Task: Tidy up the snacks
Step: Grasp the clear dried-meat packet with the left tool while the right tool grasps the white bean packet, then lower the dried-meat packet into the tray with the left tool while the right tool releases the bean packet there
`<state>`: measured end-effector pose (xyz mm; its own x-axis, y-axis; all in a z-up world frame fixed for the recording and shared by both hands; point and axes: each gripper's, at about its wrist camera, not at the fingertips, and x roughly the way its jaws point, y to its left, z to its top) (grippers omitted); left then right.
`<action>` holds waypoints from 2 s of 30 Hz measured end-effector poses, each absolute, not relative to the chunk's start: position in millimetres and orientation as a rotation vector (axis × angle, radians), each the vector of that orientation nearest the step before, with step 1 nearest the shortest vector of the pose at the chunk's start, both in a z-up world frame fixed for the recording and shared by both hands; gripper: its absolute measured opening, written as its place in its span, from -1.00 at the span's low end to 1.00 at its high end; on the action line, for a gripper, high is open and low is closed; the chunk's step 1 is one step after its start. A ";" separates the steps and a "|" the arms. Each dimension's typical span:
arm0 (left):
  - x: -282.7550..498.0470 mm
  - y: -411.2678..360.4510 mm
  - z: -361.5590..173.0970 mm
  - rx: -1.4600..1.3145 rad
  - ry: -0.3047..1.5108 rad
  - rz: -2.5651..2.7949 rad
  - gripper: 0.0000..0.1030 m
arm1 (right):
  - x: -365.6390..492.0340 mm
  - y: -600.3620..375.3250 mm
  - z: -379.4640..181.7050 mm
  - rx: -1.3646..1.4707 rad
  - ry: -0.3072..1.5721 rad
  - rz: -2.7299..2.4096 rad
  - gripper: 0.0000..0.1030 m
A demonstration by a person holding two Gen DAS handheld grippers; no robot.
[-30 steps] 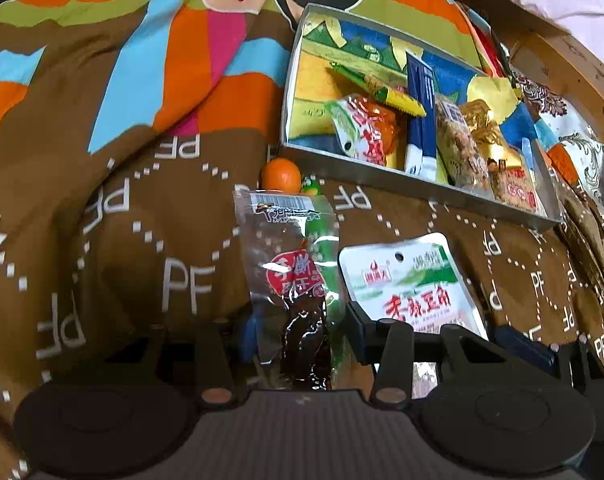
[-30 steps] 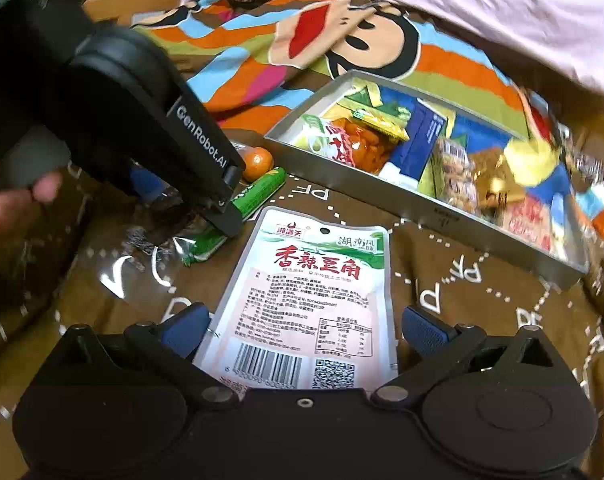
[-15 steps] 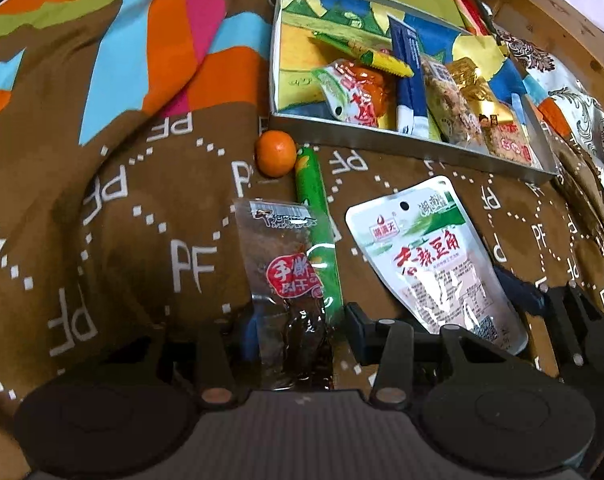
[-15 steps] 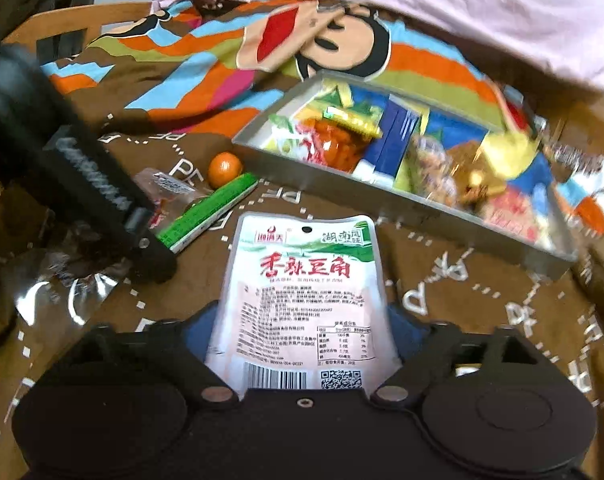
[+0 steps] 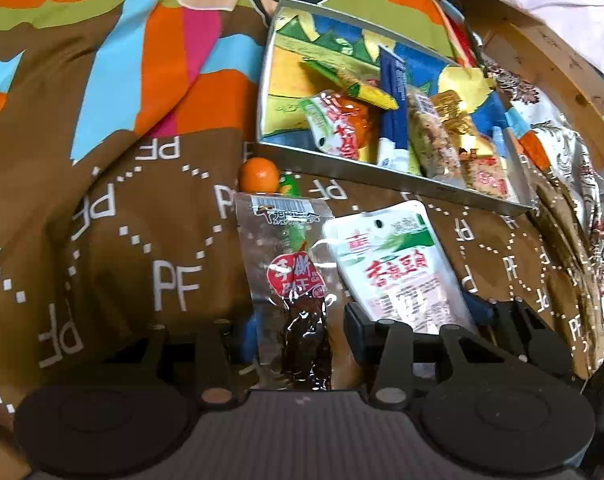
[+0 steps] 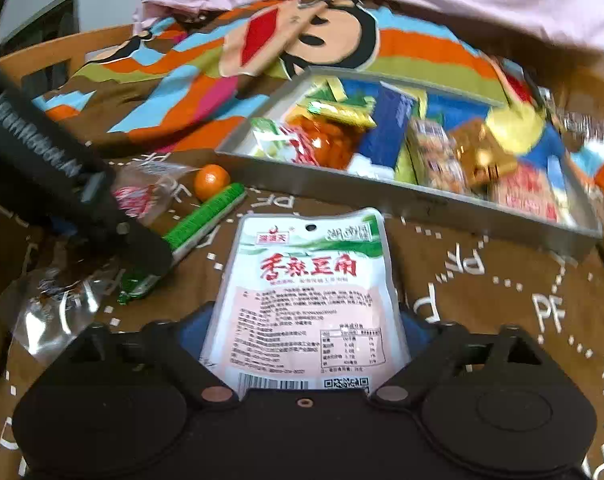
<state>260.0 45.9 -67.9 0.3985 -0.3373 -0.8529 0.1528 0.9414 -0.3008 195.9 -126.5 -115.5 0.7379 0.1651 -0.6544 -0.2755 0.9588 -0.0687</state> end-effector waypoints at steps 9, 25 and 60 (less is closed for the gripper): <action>257.5 42.9 -60.5 -0.193 1.090 -0.328 -0.08 | 180.6 -113.2 -106.5 -0.325 0.635 0.192 0.05; 258.7 49.4 -44.2 -0.255 0.913 -0.293 -0.07 | 159.5 -100.5 -104.2 -0.679 0.411 0.047 0.04; 444.4 3.0 -91.9 -0.349 0.794 -0.437 -0.08 | 391.9 -173.8 -59.2 -0.280 0.531 -0.137 0.05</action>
